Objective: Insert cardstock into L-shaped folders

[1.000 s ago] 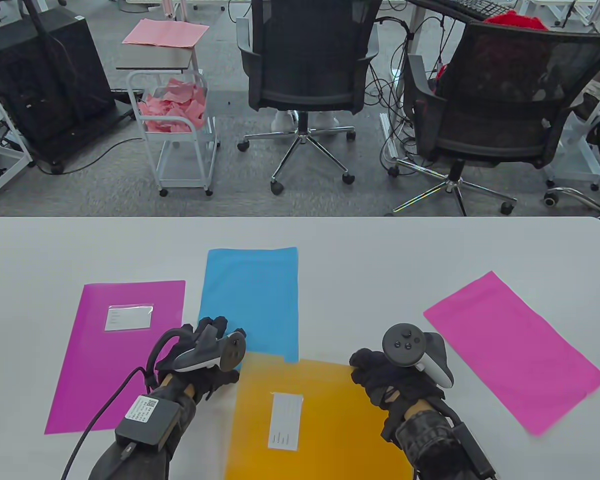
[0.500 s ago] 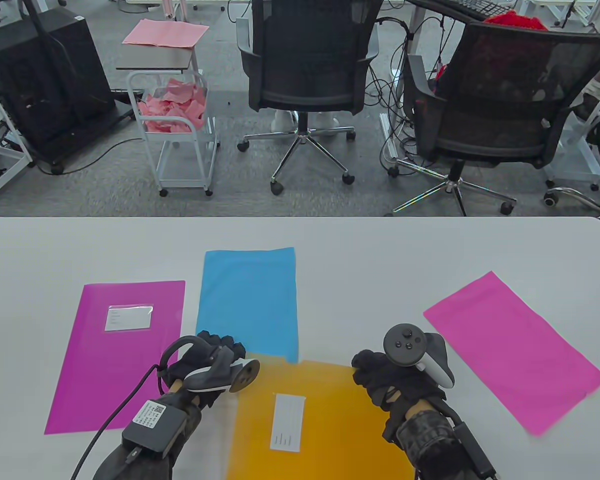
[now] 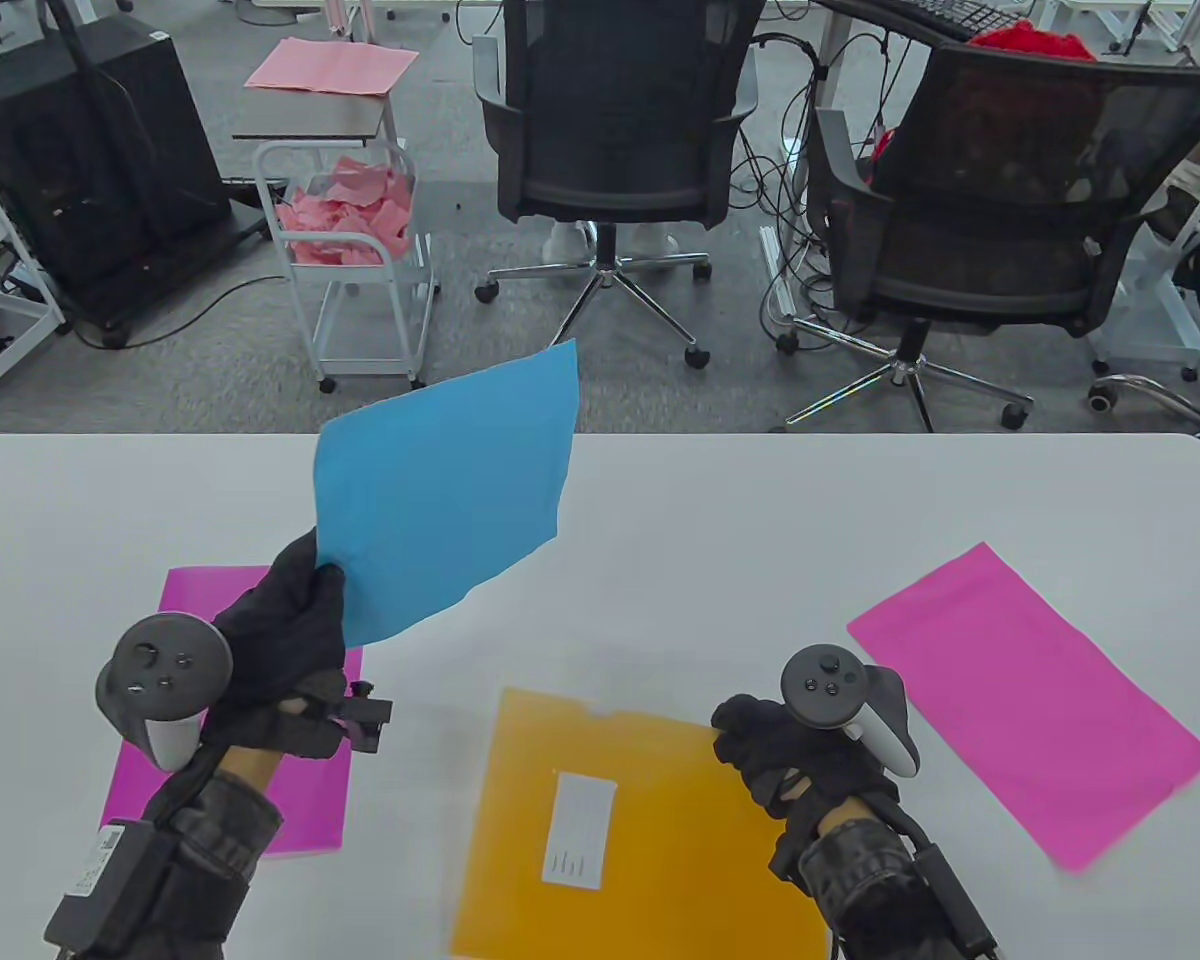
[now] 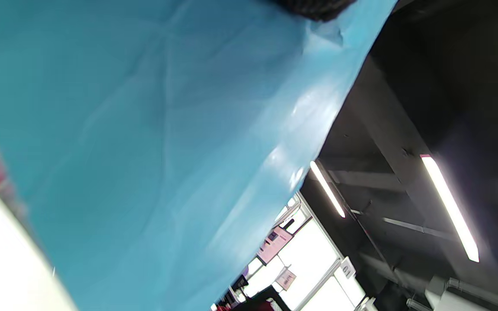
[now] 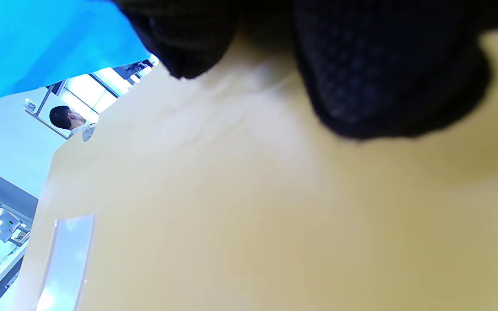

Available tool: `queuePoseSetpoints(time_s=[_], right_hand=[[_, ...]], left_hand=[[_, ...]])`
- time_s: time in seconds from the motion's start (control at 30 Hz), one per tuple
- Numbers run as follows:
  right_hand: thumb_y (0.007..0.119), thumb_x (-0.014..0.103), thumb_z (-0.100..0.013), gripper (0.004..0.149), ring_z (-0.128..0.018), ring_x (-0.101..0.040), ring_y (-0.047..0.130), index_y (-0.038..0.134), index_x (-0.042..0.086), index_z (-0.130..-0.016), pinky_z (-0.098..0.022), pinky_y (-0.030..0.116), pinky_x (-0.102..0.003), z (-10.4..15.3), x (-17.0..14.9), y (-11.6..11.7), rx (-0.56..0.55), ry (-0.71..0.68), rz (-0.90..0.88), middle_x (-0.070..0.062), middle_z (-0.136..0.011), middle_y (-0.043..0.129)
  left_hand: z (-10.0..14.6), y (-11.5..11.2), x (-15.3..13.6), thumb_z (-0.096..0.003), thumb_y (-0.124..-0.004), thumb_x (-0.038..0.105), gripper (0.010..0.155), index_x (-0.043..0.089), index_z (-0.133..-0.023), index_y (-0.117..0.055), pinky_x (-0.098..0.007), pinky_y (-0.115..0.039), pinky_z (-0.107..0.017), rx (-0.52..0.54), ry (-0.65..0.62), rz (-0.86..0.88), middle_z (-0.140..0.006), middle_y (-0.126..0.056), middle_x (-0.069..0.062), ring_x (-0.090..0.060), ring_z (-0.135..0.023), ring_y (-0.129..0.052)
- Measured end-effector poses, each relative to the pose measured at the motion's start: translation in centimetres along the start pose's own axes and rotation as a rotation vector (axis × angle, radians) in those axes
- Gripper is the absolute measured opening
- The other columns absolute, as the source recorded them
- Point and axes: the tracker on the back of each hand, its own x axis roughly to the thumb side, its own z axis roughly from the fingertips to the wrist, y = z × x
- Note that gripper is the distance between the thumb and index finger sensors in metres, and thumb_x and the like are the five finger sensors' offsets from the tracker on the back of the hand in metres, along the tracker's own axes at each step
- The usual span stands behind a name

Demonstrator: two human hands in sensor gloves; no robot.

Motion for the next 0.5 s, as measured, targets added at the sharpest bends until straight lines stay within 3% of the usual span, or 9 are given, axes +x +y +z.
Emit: queuePoseSetpoints(time_s=[0.13, 0.27, 0.33, 0.5], right_hand=[[0.078, 0.034, -0.037, 0.045, -0.012, -0.027, 0.096, 0.068, 0.015, -0.077, -0.002, 0.084, -0.037, 0.0, 0.0, 0.0, -0.002, -0.001, 0.002, -0.020, -0.052, 0.085], [0.078, 0.033, -0.037, 0.045, -0.013, -0.027, 0.096, 0.068, 0.015, -0.077, -0.002, 0.084, -0.037, 0.0, -0.1, 0.0, 0.001, -0.001, -0.001, -0.020, -0.052, 0.085], [0.078, 0.033, -0.037, 0.045, -0.013, -0.027, 0.096, 0.068, 0.015, -0.077, -0.002, 0.084, -0.037, 0.0, -0.1, -0.1, -0.004, 0.000, -0.011, -0.020, -0.052, 0.085], [0.078, 0.033, -0.036, 0.045, -0.012, -0.027, 0.096, 0.069, 0.015, -0.077, -0.002, 0.084, -0.037, 0.1, -0.5, -0.4, -0.017, 0.011, -0.027, -0.020, -0.052, 0.085]], left_hand=[[1.5, 0.8, -4.0, -0.0425, -0.076, 0.031, 0.043, 0.033, -0.086, -0.075, -0.046, -0.089, -0.045, 0.004, 0.133, 0.035, -0.070, -0.098, 0.002, -0.019, -0.042, -0.112], [3.3, 0.9, -8.7, -0.0428, -0.076, 0.031, 0.042, 0.030, -0.085, -0.076, -0.048, -0.087, -0.045, 0.027, 0.319, 0.218, -0.068, -0.098, 0.000, -0.020, -0.039, -0.110], [3.4, 1.4, -9.5, -0.0433, -0.075, 0.032, 0.042, 0.032, -0.085, -0.075, -0.048, -0.087, -0.046, -0.023, 0.360, 0.290, -0.069, -0.097, 0.000, -0.020, -0.040, -0.109], [3.3, 2.1, -9.2, -0.0432, -0.075, 0.031, 0.042, 0.032, -0.085, -0.075, -0.048, -0.086, -0.048, -0.026, 0.375, 0.518, -0.069, -0.097, 0.000, -0.020, -0.041, -0.109]])
